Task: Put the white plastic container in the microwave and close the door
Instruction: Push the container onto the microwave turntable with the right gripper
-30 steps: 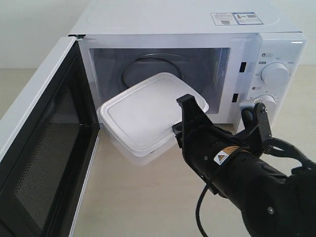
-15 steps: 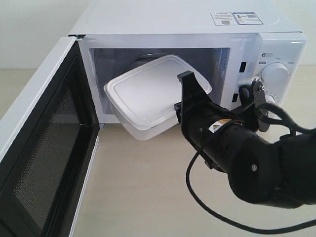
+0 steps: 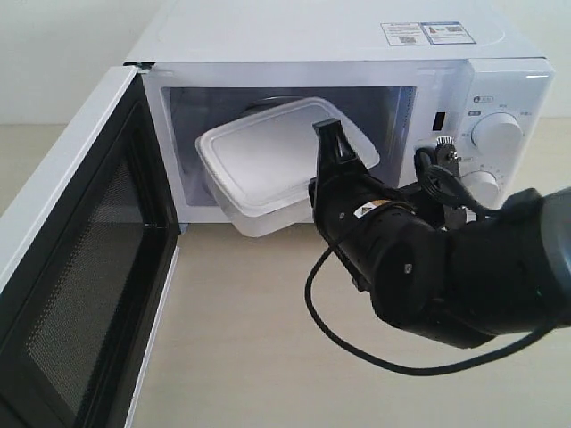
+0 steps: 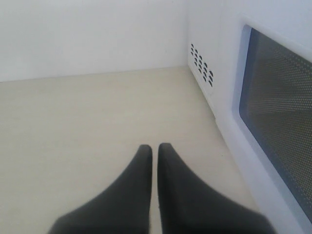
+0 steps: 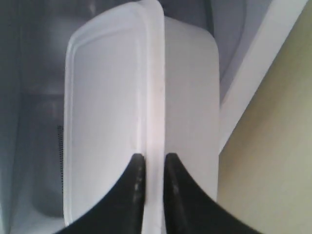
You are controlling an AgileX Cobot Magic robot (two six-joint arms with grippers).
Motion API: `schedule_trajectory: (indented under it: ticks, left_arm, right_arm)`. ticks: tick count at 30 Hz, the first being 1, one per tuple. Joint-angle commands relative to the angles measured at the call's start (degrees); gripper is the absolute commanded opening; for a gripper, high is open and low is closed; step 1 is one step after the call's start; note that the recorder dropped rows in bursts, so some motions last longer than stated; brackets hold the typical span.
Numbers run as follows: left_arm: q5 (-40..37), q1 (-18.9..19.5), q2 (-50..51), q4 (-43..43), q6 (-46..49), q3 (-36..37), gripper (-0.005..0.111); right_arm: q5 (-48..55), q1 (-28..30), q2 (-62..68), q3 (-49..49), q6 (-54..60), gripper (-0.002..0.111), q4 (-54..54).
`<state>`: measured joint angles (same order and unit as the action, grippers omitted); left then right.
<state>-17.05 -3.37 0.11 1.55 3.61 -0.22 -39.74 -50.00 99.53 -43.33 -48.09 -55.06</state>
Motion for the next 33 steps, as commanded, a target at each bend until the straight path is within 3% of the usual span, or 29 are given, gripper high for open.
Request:
schedule_trajectory:
  ticks: [1, 14, 28, 33]
  left_arm:
    - [0.1, 0.1, -0.1, 0.1, 0.3, 0.2, 0.004]
    - [0.1, 0.1, -0.1, 0.1, 0.3, 0.2, 0.004]
    - [0.1, 0.1, -0.1, 0.1, 0.3, 0.2, 0.004]
    - [0.1, 0.1, -0.1, 0.1, 0.3, 0.2, 0.004]
  right_arm:
    - [-2.6, 0.4, 2.2, -3.9, 0.6, 0.0, -0.3]
    - [-5.0, 3.8, 8.6, -11.4, 4.7, 0.0, -3.9]
    - [-5.5, 3.8, 13.7, -16.0, 5.2, 0.0, -3.9]
    - [-6.2, 3.8, 14.4, -16.2, 5.2, 0.008, -3.8]
